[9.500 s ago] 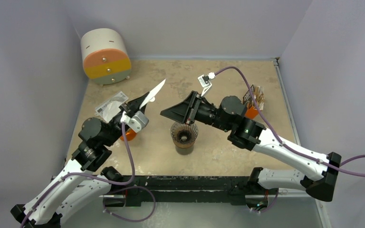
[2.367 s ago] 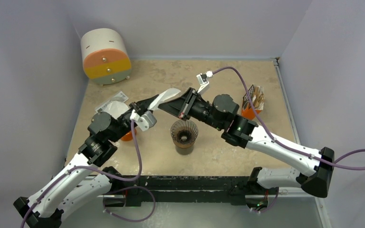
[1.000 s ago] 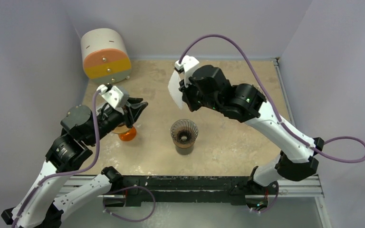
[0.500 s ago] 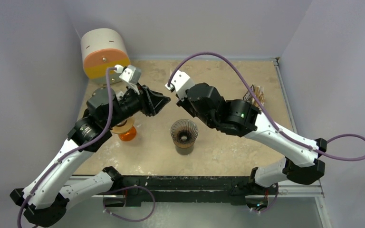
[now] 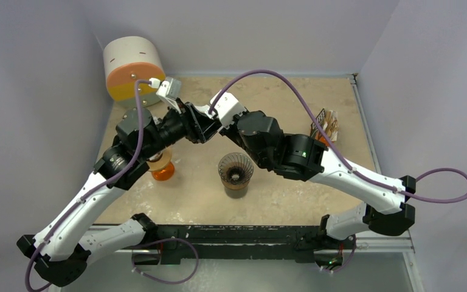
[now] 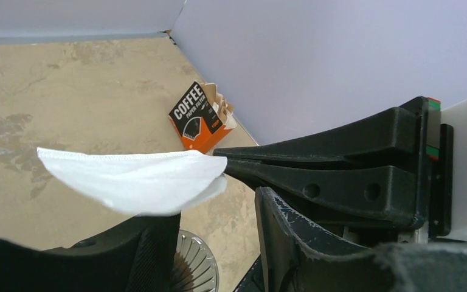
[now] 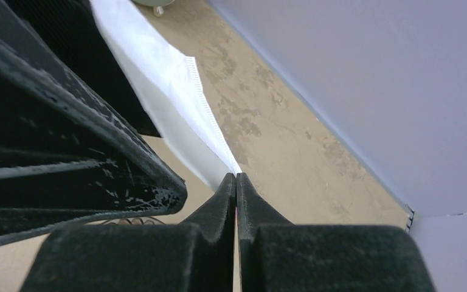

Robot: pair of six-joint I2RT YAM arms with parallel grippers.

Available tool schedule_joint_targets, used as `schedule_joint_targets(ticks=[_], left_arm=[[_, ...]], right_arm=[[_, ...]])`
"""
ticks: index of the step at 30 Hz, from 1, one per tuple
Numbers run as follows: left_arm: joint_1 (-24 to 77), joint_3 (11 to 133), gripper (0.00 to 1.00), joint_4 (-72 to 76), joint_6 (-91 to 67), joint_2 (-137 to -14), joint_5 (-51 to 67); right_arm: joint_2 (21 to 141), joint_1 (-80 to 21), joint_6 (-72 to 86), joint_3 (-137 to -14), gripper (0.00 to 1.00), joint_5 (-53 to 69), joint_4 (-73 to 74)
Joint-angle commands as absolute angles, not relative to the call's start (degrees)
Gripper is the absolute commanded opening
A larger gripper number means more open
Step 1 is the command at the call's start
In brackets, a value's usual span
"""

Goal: Place the coffee filter in the dripper
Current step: Place the coffee filter in the coffee dripper.

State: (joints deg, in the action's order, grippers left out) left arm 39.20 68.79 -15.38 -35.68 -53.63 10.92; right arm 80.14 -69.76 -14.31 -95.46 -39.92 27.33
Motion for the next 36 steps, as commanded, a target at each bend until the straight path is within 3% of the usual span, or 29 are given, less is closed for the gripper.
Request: schedule_joint_targets(ticks=[1,29,31,36], left_arm=[[39.4,70.4,0.47,-12.6,-37.9,-54.8,11.0],[39.4,70.2,0.46,-13.7,-41.1,-57.8,2.2],[39.4,70.5,0.42,-14.7,-40.4,-57.8,1.1],[39.4,70.6,0.17,-16.7,-39.6,-57.9,1.0]], right_arm=[[78.8,-70.3,-15.2,-95.5,0.00,-42.1,23.7],[73.2,-74.3,-9.6,-88.7,0.00,-43.1,17.3],[72.8,-74.4,-7.8,-88.5,0.00,-43.1,18.6],[71.3,-74.4,0.2,-87.3,0.00,-43.7,22.7]])
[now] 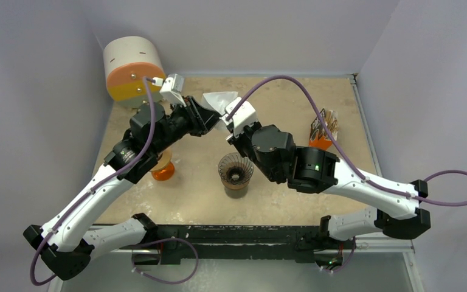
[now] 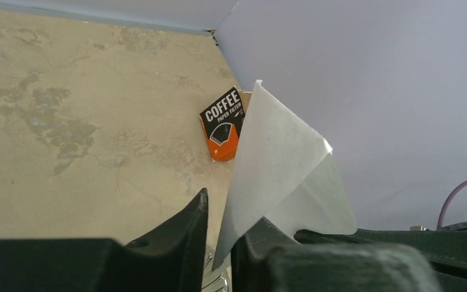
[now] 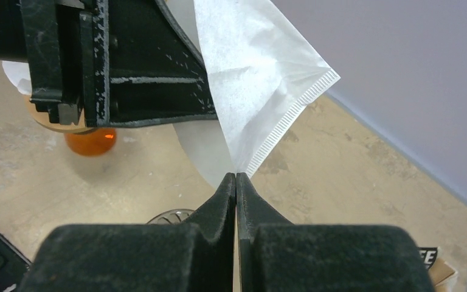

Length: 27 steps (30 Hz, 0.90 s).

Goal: Place the coffee filter in the dripper
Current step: Place the coffee filter in the coffee dripper.

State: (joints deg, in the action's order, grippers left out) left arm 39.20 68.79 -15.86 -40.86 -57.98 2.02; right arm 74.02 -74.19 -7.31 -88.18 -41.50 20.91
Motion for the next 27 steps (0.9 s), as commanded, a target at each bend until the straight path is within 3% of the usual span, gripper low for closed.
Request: schedule_joint_targets(ticks=[1,5,16,23,27], left_arm=[[39.4,70.6,0.13,-17.0,-39.5,-57.9,1.3],[39.5,71.8,0.00,-19.3,-38.5,-58.2,2.8],[39.5,81.8,0.00,-40.9,-35.9,-62.9,5.7],[39.6,85.7,0.00,-50.4,-35.5,-66.9,12.1],[40.6,86.8,0.00,-53.6,-34.9,-68.5,12.2]], right_arm=[[71.0,-74.4,2.2,-87.1,0.00,-43.9,23.5],[70.4,-74.4,9.7,-86.9,0.00,-45.1,27.1],[69.6,-74.4,30.6,-87.4,0.00,-45.6,38.4],[66.6,-74.3,33.6,-85.4,0.00,-35.4,36.0],[65.4,-74.4,34.3,-87.0,0.19,-32.1,38.1]])
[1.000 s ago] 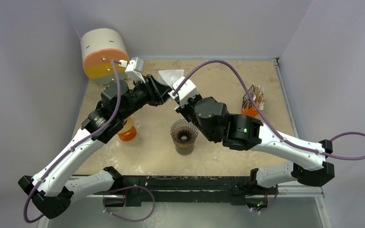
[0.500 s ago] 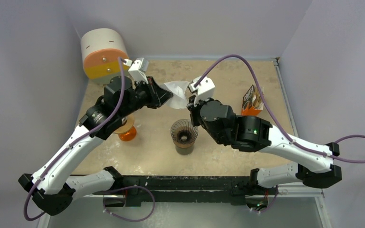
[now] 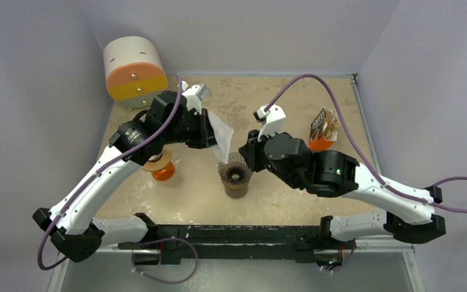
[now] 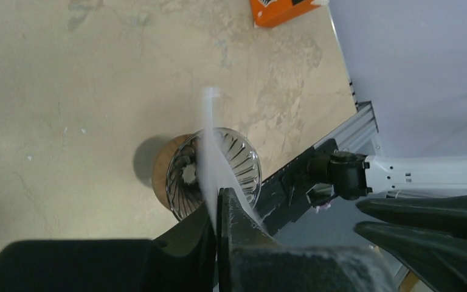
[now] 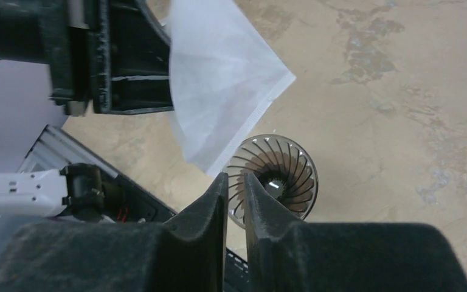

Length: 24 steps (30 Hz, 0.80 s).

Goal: Place the coffee filter in the dripper
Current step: Place the coffee filter in the coffee dripper.

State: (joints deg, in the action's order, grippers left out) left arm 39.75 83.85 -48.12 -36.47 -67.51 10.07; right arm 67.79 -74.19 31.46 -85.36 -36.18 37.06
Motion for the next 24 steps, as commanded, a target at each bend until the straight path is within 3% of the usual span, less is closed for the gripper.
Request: schedule_joint_targets(ticks=[1,3,7,10,15,24], left_arm=[[41.2,87.0,0.00,-54.1,-35.0,-69.0,11.9],[42.9,87.4,0.00,-55.0,-35.3,-69.9,10.5],[47.1,88.9,0.00,-56.7,-36.7,-71.9,5.4],[48.9,90.4,0.00,-56.9,-38.1,-73.3,4.1],[52.1,95.5,0.00,-61.5,-39.1,-76.7,-1.6],[55.8,100.0,0.00,-66.1,-41.1,-79.3,-9.3]], right_arm=[[65.2,-74.4,34.4,-87.7,0.25,-31.5,39.0],[64.6,-74.4,34.7,-89.0,0.34,-30.3,40.5],[64.4,-74.4,35.0,-91.8,0.34,-27.5,42.0],[64.9,-74.4,35.2,-93.0,0.28,-24.4,40.9],[65.7,-74.4,36.7,-91.3,0.00,-18.0,35.3],[66.9,-74.4,39.2,-86.2,0.00,-15.5,30.7]])
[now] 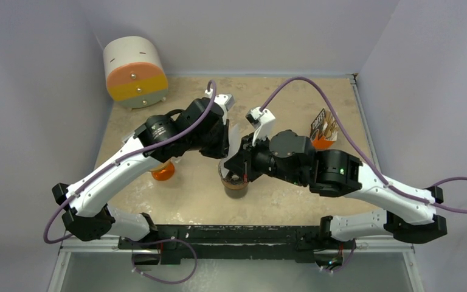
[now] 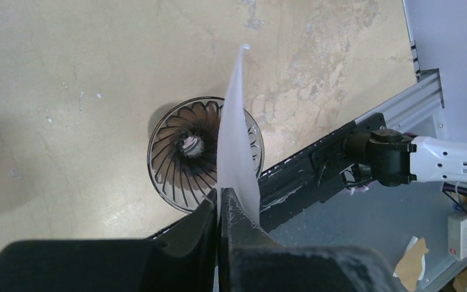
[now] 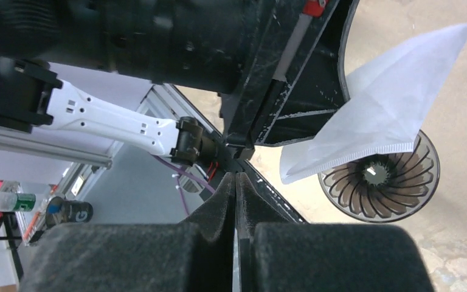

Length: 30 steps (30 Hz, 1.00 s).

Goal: Place the coffee filter in the dripper
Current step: Place the coffee filter in the coffee dripper.

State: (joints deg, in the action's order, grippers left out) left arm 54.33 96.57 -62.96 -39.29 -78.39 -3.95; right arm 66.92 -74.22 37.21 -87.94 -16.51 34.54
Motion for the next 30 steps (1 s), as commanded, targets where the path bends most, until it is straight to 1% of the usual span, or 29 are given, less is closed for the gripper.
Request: schedule_joint_targets(ticks=[1,10,18,27,30], left_arm=[[56.3,100.2,0.00,-66.4,-41.3,-79.5,-9.9],[59.5,102.4,0.00,-69.3,-42.7,-80.6,-14.7],[61.3,101.6,0.00,-68.9,-44.2,-79.7,-13.6],[64.4,100.9,0.00,-68.2,-45.8,-79.5,-13.2],[65.6,100.9,0.00,-68.7,-46.4,-79.5,-14.1]], right_arm=[[67.3,-74.4,39.4,-86.3,0.00,-16.1,31.1],[69.9,-74.4,40.0,-84.0,0.00,-18.4,29.4],[69.8,-74.4,40.5,-79.7,0.00,-21.9,26.8],[66.3,-74.4,43.2,-73.9,0.00,-28.7,24.8],[65.1,-74.4,43.4,-73.4,0.00,-29.4,24.0]])
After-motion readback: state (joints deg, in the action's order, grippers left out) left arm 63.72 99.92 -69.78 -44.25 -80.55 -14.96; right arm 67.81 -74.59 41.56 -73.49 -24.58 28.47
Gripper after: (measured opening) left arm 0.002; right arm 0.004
